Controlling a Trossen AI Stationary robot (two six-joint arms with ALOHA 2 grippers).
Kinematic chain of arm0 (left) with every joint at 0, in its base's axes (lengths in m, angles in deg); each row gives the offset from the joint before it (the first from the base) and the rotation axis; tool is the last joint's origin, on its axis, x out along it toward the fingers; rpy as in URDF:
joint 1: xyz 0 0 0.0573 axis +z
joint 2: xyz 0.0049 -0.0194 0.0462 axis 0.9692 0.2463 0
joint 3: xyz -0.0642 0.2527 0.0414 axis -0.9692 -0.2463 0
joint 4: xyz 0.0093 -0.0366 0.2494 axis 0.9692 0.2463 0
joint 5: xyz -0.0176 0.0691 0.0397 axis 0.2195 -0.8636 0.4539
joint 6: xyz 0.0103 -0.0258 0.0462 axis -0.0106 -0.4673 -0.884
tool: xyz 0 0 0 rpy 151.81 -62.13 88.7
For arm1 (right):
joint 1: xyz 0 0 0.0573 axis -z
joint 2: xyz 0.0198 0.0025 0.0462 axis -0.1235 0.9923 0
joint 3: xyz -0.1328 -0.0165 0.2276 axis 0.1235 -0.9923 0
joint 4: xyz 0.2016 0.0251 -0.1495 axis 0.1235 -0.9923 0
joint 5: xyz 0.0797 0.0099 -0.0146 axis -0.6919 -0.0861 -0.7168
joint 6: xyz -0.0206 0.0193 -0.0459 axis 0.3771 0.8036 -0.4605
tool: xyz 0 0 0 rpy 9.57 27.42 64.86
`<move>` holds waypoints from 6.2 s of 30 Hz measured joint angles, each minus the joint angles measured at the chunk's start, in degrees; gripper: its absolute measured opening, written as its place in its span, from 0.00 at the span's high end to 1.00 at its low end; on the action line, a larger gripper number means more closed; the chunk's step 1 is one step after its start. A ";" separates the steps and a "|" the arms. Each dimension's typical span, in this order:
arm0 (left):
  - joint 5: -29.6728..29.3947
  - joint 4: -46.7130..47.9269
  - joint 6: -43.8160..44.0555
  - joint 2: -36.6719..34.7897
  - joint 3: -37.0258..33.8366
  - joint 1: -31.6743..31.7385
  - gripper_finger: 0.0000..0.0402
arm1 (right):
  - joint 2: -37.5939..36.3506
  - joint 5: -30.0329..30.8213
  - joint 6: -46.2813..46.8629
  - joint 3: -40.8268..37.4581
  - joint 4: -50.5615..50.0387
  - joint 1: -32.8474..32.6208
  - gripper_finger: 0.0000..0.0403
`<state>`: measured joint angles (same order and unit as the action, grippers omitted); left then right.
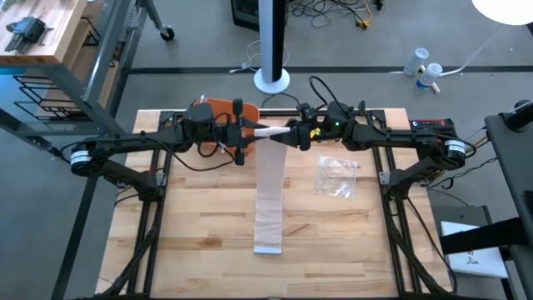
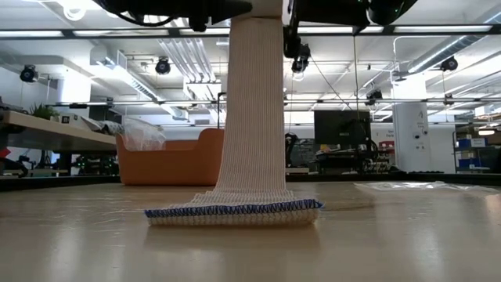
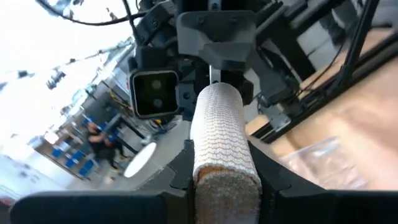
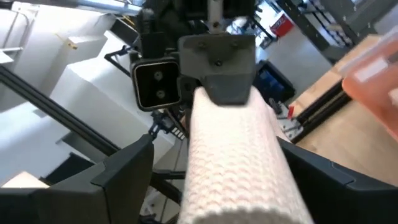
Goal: Roll bandage
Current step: Roll the white bandage
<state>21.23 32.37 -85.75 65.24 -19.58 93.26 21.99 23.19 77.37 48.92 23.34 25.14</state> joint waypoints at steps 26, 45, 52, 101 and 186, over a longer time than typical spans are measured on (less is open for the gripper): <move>-3.08 1.73 -28.13 0.00 -0.20 0.04 0.81 | 0.00 4.01 6.53 -0.07 -1.51 0.00 0.31; -3.66 3.06 -33.53 -0.02 -0.20 0.04 0.81 | 0.04 4.28 7.38 -0.13 -1.90 0.00 0.43; -2.20 3.54 -32.07 -0.07 -0.11 0.11 0.80 | 0.07 4.49 6.15 -0.15 -1.94 -0.02 0.58; 14.08 8.80 65.71 2.30 0.24 5.12 0.28 | -0.07 6.16 -81.61 -0.09 -7.88 -0.70 0.76; 21.45 -1.06 62.83 6.82 0.02 7.30 0.80 | -1.90 18.37 -77.66 0.09 -11.62 -5.90 0.32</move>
<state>42.68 31.32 -22.92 72.06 -19.56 100.56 20.09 41.56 -0.29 49.00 11.72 19.24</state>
